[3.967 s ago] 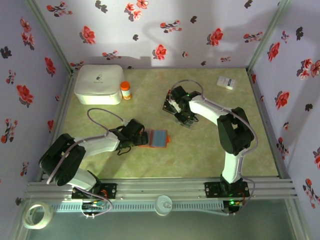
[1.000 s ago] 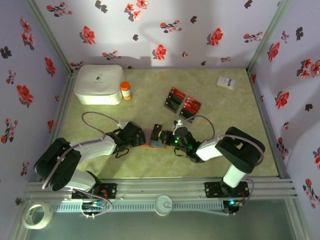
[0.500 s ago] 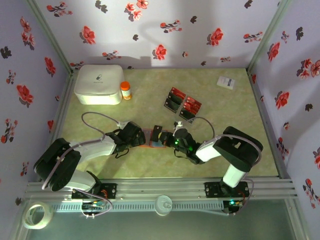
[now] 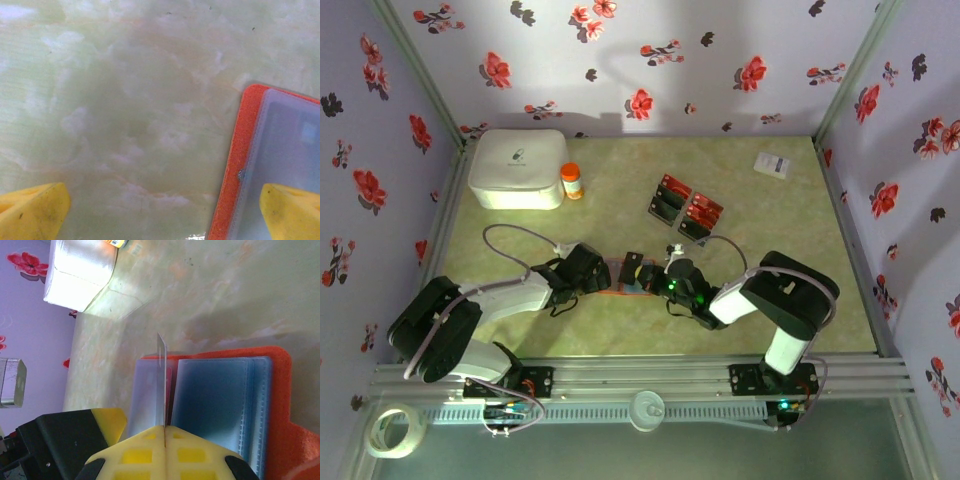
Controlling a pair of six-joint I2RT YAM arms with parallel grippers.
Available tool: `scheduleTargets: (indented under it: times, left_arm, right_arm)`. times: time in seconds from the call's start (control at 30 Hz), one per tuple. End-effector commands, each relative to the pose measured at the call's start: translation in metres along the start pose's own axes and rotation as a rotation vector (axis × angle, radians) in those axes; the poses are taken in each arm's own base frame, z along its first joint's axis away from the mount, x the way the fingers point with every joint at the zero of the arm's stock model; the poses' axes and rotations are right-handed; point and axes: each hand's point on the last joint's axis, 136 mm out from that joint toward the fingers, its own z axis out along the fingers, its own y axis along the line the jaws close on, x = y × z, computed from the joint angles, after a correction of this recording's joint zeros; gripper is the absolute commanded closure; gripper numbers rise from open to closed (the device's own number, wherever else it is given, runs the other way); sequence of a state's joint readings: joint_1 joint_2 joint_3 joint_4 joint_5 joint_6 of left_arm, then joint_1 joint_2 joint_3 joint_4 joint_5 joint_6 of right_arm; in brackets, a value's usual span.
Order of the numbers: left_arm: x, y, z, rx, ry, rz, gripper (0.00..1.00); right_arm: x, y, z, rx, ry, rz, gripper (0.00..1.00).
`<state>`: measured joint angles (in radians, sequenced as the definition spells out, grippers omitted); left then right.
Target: Put the credit cards into the card holder
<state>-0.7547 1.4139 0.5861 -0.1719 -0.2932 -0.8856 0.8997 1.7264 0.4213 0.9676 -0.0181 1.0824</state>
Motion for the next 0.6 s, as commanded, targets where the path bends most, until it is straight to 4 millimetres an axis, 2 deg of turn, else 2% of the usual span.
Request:
scheduleTargets:
  times: [0.0, 0.37, 0.57]
  left_arm:
    - [0.038, 0.052, 0.005, -0.186, 0.11, 0.03, 0.0]
    - [0.04, 0.053, 0.006, -0.187, 0.111, 0.028, 0.0]
    - [0.04, 0.053, 0.006, -0.186, 0.109, 0.028, 0.0]
  right_arm:
    - [0.005, -0.006, 0.001, 0.013, 0.002, 0.01, 1.0]
    - [0.014, -0.012, -0.002, 0.061, 0.04, 0.027, 1.0]
    - [0.017, -0.022, -0.006, 0.122, 0.055, 0.041, 1.0]
